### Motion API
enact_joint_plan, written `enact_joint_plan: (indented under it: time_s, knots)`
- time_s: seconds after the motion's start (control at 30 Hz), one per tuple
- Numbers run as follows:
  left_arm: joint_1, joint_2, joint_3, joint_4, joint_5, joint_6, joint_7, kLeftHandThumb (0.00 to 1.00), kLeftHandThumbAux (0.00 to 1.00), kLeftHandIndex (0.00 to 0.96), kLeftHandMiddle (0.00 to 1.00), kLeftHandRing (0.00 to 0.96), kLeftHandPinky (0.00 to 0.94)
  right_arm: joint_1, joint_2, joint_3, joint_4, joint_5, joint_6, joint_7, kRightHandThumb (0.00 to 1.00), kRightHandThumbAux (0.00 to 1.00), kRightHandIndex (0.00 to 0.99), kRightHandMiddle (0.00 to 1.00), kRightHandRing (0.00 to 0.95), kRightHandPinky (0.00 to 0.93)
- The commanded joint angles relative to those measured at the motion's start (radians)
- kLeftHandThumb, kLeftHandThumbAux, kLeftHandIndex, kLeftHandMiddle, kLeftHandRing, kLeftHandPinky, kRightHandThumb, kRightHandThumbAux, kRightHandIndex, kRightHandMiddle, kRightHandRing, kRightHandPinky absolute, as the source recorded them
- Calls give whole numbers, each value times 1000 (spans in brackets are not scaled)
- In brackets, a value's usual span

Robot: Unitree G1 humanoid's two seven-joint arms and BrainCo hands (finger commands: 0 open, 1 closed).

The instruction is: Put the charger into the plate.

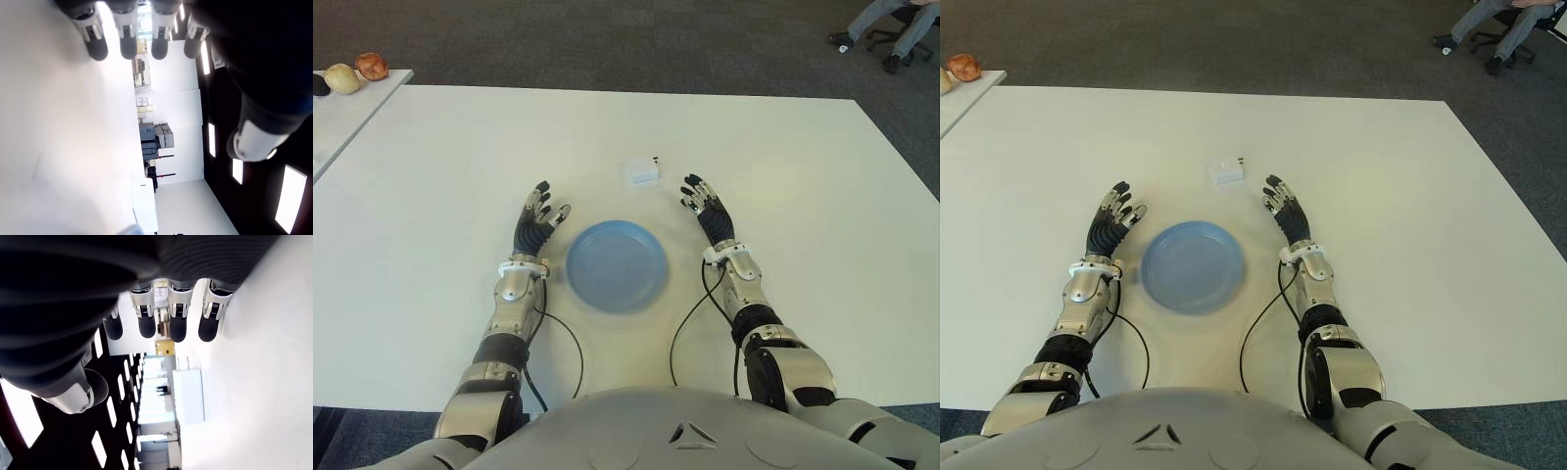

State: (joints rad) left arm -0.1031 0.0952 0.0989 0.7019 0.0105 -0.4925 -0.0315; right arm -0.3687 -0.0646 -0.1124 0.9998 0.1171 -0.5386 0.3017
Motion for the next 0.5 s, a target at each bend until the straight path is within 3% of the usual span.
enact_joint_plan:
  time_s: [0.03, 0.4, 0.5]
  knots:
    - [40, -22, -9, 57, 1, 54, 7, 32, 630, 33, 62, 63, 82, 61, 3, 0, 59, -13, 36, -9, 63, 602, 89, 89, 84, 132]
    - [31, -32, -8, 77, 2, 41, 14, 3, 628, 29, 66, 66, 83, 61, 0, -9, 70, -6, 26, -11, 66, 610, 96, 94, 87, 127]
    - [31, -35, -8, 79, 2, 42, 21, 0, 623, 30, 68, 69, 88, 72, 9, -13, 60, -19, -9, -68, 66, 626, 94, 93, 83, 114]
